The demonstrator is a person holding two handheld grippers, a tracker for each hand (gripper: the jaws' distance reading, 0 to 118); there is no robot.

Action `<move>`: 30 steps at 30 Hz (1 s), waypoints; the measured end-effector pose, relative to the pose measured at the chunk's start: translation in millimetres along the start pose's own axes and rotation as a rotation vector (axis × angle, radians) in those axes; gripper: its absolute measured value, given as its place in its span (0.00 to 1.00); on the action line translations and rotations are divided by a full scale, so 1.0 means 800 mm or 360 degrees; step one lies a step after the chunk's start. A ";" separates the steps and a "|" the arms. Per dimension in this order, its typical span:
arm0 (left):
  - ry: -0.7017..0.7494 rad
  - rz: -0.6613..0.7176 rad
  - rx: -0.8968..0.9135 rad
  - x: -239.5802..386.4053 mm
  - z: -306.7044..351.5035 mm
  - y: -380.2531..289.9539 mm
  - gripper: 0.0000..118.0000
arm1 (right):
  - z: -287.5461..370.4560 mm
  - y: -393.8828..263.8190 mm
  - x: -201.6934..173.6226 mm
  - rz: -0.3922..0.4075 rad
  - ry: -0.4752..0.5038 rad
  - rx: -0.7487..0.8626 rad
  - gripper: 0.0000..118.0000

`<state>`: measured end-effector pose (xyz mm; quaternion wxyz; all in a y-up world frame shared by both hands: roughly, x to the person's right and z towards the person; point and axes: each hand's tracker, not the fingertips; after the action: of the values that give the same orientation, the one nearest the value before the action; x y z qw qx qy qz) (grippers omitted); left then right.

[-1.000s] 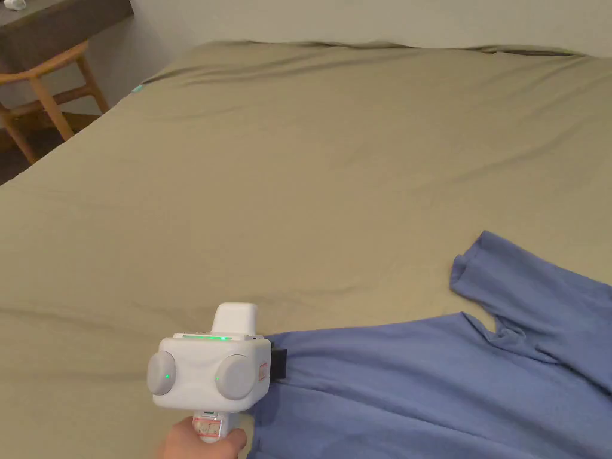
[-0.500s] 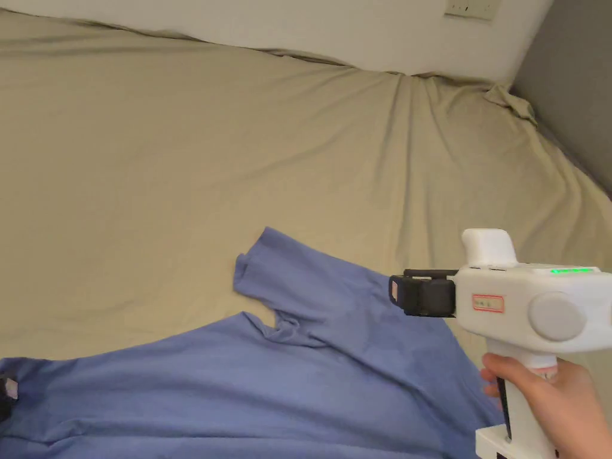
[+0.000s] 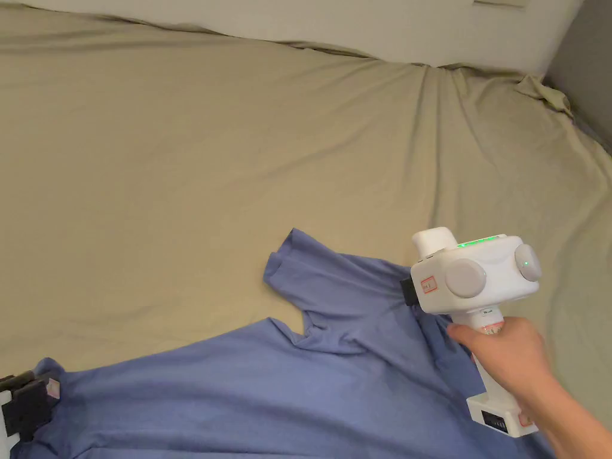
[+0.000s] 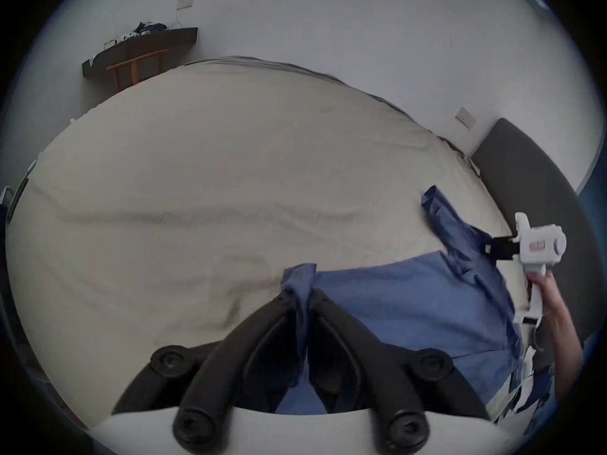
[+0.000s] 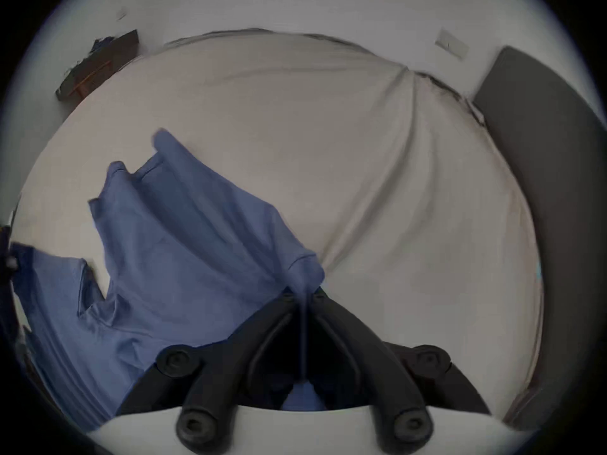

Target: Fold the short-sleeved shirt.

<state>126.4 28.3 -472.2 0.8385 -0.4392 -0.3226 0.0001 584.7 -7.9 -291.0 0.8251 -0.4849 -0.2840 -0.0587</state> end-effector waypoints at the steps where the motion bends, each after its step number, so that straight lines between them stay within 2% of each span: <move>1: -0.0049 0.0033 0.0033 0.000 0.003 0.004 0.05 | 0.013 -0.003 0.003 -0.0003 -0.0006 0.0053 0.03; 3: -0.0113 0.0066 0.0076 0.001 0.016 0.015 0.05 | 0.052 -0.011 0.010 -0.0098 0.0012 0.0220 0.03; 5: -0.0146 -0.0002 0.0190 0.009 0.042 0.031 0.05 | 0.104 -0.020 0.023 -0.0137 0.0043 0.0392 0.03; 9: -0.0298 -0.0037 0.0445 0.037 0.123 0.081 0.04 | 0.232 -0.037 0.046 -0.0196 -0.0049 0.0722 0.03; 13: -0.0325 -0.0292 0.0713 0.089 0.221 0.132 0.04 | 0.379 -0.053 0.073 -0.0301 -0.0121 0.1112 0.03; 16: -0.0443 -0.0331 0.0882 0.114 0.292 0.172 0.05 | 0.480 -0.058 0.098 -0.0352 -0.0158 0.1342 0.03; 19: -0.0427 -0.0401 0.1084 0.135 0.358 0.214 0.04 | 0.561 -0.054 0.124 -0.0401 -0.0154 0.1529 0.03; 24: -0.0304 -0.0506 0.1305 0.168 0.435 0.293 0.04 | 0.642 -0.021 0.155 -0.0413 -0.0258 0.1709 0.03; 27: -0.0234 -0.0539 0.1348 0.185 0.450 0.338 0.04 | 0.659 0.016 0.174 -0.0463 -0.0211 0.1759 0.03; 30: -0.0200 -0.0558 0.1357 0.200 0.449 0.384 0.04 | 0.658 0.070 0.188 -0.0472 -0.0296 0.1758 0.03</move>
<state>145.9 527.1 -465.8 0.9104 0.0067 -0.4134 0.0174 514.0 487.3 -60.6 0.9103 0.0595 -0.4088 0.0261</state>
